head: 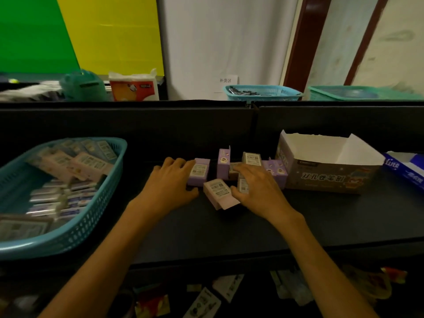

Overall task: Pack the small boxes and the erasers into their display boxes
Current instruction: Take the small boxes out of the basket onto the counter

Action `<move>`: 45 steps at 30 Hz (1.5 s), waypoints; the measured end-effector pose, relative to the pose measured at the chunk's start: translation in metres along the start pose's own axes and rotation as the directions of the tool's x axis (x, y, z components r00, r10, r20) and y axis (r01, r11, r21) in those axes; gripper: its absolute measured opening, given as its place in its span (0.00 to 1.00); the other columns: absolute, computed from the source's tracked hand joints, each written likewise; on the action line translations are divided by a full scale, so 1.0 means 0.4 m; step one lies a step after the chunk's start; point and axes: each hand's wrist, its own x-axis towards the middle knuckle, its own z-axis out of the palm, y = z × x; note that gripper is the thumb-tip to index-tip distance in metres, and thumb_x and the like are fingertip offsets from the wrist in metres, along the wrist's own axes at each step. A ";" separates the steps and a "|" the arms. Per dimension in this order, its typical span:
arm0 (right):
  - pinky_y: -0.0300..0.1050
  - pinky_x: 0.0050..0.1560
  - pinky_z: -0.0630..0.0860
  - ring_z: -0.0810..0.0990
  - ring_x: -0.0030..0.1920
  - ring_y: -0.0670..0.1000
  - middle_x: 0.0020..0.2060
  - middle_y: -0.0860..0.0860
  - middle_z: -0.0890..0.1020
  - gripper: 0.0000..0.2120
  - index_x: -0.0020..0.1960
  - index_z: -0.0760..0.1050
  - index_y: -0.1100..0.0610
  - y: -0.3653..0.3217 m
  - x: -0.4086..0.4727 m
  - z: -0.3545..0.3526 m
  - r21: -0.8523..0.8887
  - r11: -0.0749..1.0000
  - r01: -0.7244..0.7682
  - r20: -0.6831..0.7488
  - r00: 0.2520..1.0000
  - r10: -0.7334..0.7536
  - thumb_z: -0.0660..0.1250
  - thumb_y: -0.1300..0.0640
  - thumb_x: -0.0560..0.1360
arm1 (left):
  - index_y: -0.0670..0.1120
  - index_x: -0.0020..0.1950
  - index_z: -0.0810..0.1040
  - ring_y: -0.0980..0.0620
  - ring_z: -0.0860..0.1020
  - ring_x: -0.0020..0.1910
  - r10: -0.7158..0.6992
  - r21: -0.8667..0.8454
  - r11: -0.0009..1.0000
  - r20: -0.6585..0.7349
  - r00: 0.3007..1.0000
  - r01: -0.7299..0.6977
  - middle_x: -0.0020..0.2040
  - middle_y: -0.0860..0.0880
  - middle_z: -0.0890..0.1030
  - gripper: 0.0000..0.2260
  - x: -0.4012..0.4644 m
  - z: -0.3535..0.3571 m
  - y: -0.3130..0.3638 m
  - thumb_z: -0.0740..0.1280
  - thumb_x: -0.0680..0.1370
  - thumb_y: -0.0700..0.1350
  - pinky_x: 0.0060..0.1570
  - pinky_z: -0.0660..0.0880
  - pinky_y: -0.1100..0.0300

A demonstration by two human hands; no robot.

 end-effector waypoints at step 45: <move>0.49 0.60 0.73 0.70 0.62 0.50 0.65 0.47 0.70 0.27 0.70 0.64 0.45 -0.725 0.125 0.227 0.075 0.996 0.055 0.079 0.995 -0.061 0.67 0.45 0.74 | 0.56 0.61 0.75 0.59 0.76 0.48 0.010 -0.359 0.929 0.272 0.962 0.092 0.50 0.57 0.77 0.18 -0.363 -0.112 -0.773 0.69 0.73 0.58 0.49 0.75 0.63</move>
